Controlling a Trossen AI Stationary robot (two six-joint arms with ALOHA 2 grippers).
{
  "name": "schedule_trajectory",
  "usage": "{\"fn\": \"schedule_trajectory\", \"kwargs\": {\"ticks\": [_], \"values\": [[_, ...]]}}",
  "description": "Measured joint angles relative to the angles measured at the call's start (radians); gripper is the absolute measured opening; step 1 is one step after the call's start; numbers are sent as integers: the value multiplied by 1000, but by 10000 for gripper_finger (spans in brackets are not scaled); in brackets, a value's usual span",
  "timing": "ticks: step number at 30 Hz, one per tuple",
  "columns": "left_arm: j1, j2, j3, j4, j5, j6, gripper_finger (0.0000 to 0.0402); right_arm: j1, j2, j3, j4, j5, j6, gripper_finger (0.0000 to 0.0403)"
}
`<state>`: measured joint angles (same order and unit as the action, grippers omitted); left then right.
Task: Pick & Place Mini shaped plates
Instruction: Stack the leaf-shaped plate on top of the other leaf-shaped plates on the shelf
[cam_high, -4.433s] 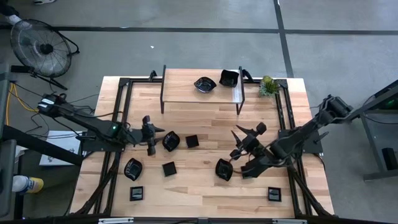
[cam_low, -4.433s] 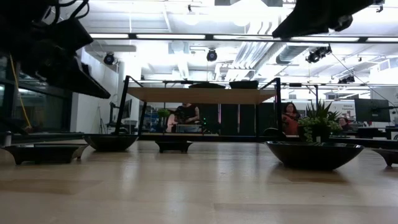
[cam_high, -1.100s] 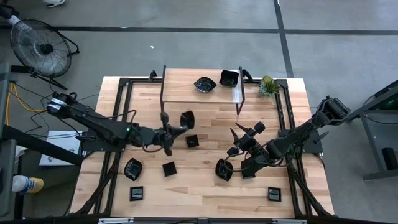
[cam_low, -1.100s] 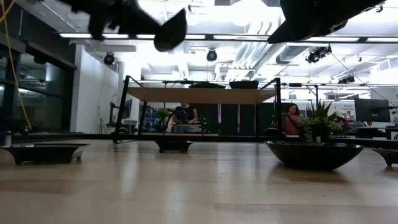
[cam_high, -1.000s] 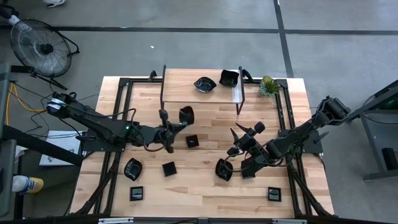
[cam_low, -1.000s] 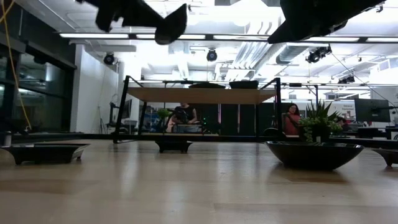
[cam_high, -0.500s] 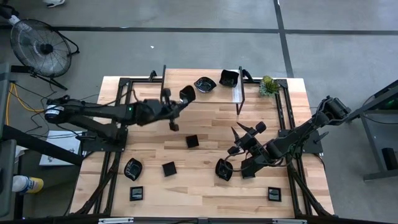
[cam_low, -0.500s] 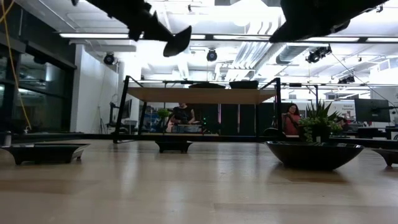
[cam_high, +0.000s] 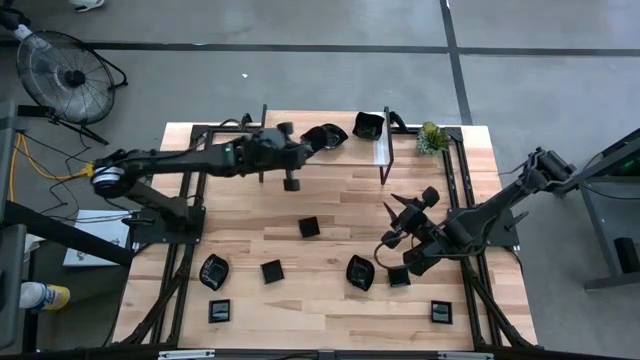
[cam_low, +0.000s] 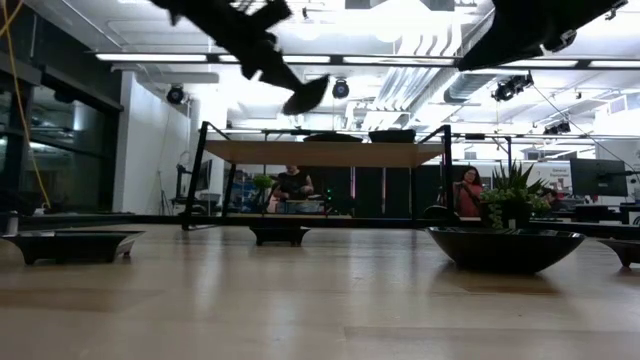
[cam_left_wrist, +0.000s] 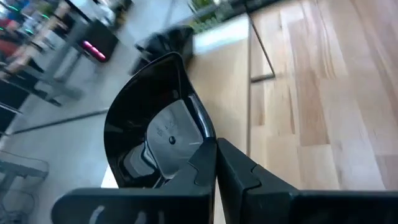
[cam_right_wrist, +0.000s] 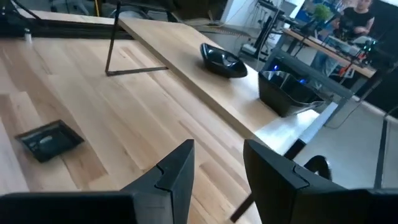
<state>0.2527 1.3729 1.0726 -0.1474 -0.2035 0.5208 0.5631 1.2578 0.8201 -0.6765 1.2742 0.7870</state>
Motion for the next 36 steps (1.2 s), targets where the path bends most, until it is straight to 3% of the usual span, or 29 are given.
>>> {"fn": "schedule_trajectory", "kwargs": {"ticks": [4,9,14,19,24,36], "values": [[2,93,124,-65,0,29,0,11,-83,-80,-12,2,40,134],[3,156,232,-191,-51,45,0,60,-276,-243,70,3,63,134],[18,192,345,-296,-72,51,0,86,-498,-344,327,-106,-227,134],[50,253,480,-420,-38,32,0,70,-656,-447,719,-321,-623,134],[71,343,591,-550,-11,24,0,41,-721,-521,909,-428,-762,134],[90,436,694,-599,-39,-2,0,17,-723,-585,958,-454,-723,134]]}}
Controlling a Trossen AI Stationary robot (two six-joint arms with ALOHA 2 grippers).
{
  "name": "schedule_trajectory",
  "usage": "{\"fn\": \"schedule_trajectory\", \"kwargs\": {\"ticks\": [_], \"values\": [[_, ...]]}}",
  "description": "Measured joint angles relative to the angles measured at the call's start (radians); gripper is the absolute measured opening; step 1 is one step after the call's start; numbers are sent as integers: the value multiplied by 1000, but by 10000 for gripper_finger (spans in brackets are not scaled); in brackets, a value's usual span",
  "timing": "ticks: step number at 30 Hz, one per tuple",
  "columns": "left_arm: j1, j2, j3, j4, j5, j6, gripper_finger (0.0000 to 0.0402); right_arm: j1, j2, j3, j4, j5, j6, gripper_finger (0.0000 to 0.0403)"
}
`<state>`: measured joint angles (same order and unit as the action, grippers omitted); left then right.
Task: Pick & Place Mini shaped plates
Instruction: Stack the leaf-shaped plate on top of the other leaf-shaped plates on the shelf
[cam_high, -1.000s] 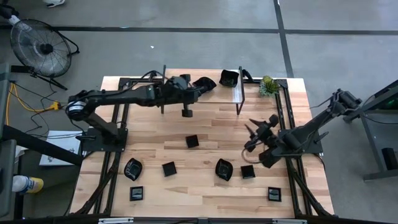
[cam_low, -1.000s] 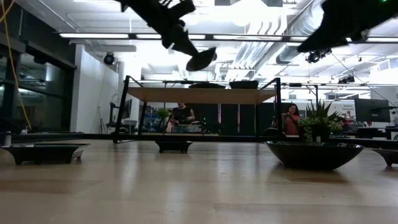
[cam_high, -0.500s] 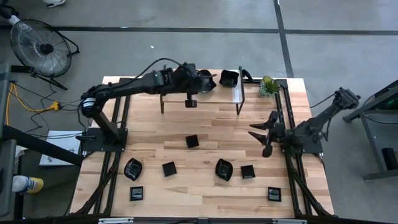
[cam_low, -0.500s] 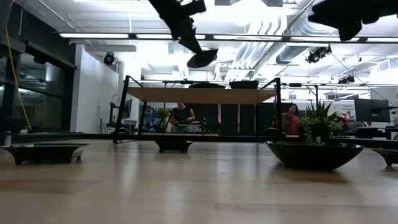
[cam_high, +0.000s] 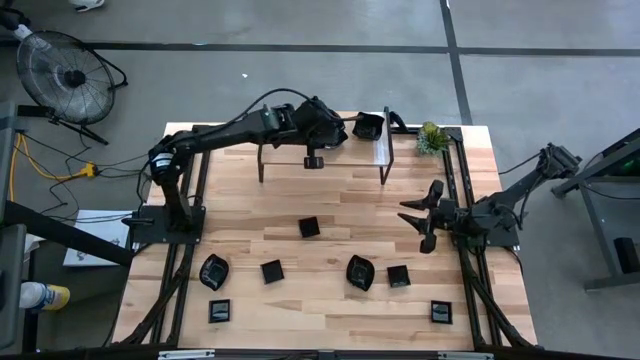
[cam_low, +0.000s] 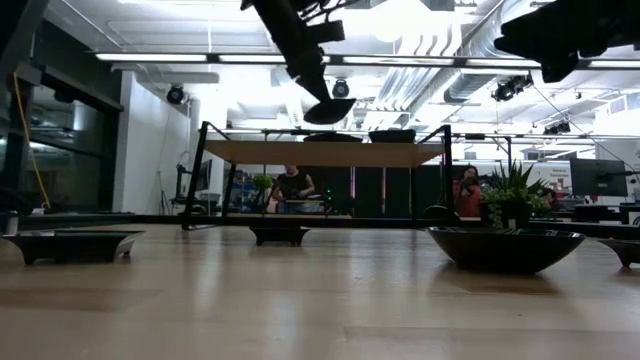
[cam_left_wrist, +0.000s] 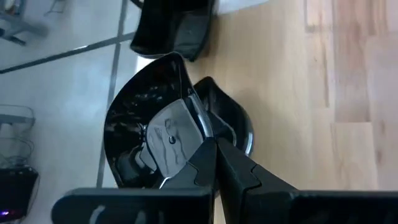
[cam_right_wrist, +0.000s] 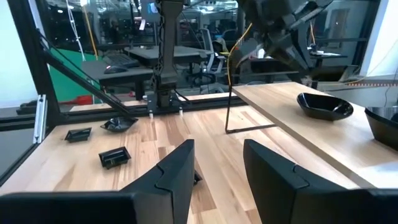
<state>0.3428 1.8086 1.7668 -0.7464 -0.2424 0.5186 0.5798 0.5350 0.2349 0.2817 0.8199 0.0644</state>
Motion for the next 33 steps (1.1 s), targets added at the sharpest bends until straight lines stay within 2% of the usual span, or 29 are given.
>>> {"fn": "schedule_trajectory", "kwargs": {"ticks": [11,27,33], "values": [[-3,73,23,-12,-30,-30,0,-6,9,-4,-6,7,31,134],[-3,71,23,-15,13,-30,1,-6,9,-4,-21,7,34,134],[-3,71,23,-16,16,-30,1,-6,9,-4,-74,7,93,134]]}}
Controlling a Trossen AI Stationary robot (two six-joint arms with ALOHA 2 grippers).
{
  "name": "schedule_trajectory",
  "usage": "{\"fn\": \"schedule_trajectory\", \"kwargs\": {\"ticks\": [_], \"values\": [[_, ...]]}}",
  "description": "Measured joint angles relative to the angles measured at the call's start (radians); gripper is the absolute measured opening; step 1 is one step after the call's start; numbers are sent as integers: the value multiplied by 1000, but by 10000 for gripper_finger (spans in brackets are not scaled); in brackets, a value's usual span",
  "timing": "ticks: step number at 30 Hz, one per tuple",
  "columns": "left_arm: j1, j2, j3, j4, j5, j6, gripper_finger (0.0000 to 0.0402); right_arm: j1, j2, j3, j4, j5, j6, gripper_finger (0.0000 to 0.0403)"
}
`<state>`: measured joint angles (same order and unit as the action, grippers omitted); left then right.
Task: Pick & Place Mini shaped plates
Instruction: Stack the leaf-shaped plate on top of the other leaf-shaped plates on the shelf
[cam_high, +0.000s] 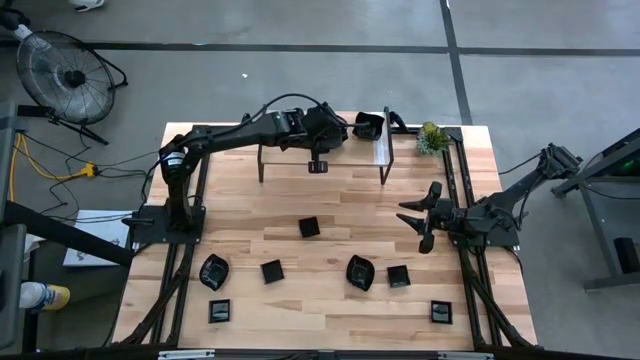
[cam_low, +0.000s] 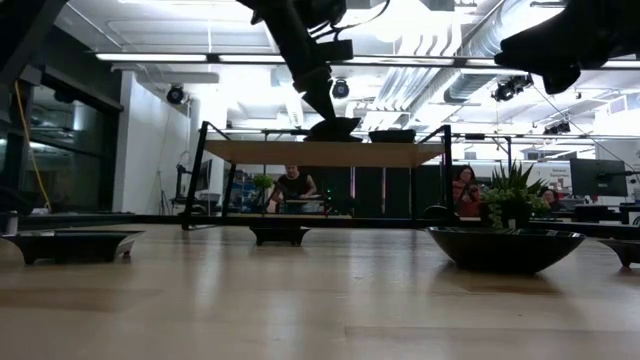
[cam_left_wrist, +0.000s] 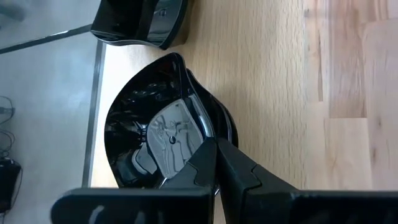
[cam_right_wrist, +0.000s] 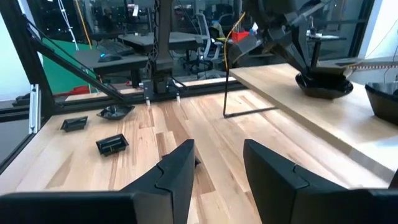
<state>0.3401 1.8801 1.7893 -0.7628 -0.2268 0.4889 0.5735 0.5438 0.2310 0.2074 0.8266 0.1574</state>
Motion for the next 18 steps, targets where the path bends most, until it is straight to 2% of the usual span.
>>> {"fn": "schedule_trajectory", "kwargs": {"ticks": [3,12,18], "values": [[0,0,0,1,0,0,9,0,0,0,-6,0,18,134],[0,0,0,1,1,0,74,0,0,0,-8,0,18,134],[0,0,-1,1,1,0,87,0,0,0,-9,-11,20,134]]}}
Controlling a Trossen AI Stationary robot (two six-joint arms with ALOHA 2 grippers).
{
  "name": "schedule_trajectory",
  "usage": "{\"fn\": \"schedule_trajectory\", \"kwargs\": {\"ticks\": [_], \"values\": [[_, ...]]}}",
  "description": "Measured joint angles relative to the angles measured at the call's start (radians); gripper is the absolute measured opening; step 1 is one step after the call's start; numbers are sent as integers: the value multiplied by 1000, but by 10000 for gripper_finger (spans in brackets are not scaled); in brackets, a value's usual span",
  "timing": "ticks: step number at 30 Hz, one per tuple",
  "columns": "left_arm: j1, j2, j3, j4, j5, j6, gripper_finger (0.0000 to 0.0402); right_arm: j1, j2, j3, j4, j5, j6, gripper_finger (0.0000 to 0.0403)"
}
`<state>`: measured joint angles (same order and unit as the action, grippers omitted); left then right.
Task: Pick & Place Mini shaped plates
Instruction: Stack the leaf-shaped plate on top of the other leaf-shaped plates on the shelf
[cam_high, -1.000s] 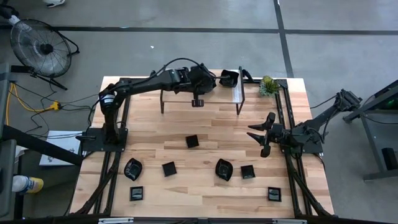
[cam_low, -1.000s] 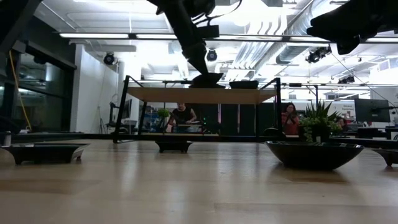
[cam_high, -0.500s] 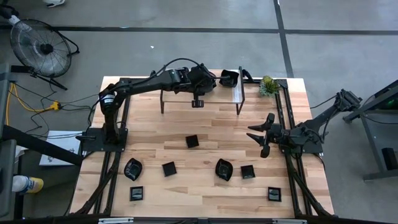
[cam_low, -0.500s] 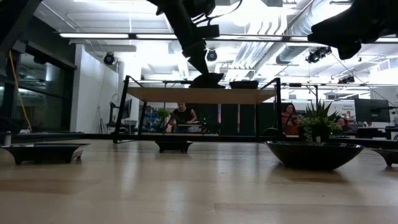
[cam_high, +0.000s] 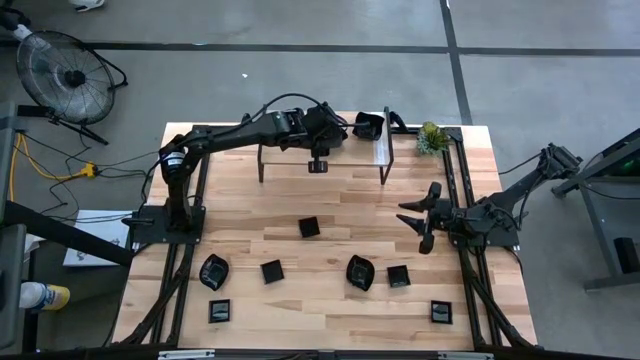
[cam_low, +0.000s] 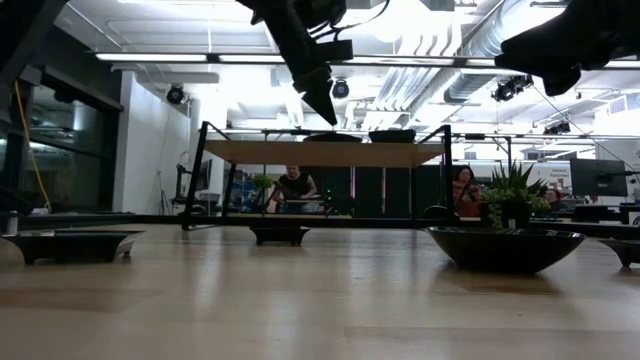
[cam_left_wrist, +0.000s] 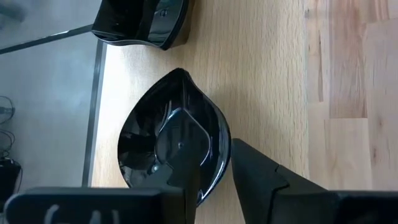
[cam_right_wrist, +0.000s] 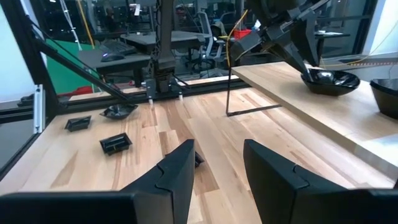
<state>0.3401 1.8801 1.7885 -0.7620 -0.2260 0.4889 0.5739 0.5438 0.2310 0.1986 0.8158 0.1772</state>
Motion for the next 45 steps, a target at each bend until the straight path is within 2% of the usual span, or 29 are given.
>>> {"fn": "schedule_trajectory", "kwargs": {"ticks": [11,21,31,37,45], "values": [[0,-26,-1,-45,7,22,88,0,0,0,-8,-4,2,134],[-38,-171,-1,-262,25,-10,88,0,0,1,-26,4,2,134],[-238,-235,-9,-499,-143,-119,88,0,0,1,-37,3,10,134],[-338,-311,-162,-422,-150,-179,88,0,0,1,-37,0,14,134],[-458,-471,-498,-326,-149,-469,88,0,0,1,-67,-7,55,134]]}}
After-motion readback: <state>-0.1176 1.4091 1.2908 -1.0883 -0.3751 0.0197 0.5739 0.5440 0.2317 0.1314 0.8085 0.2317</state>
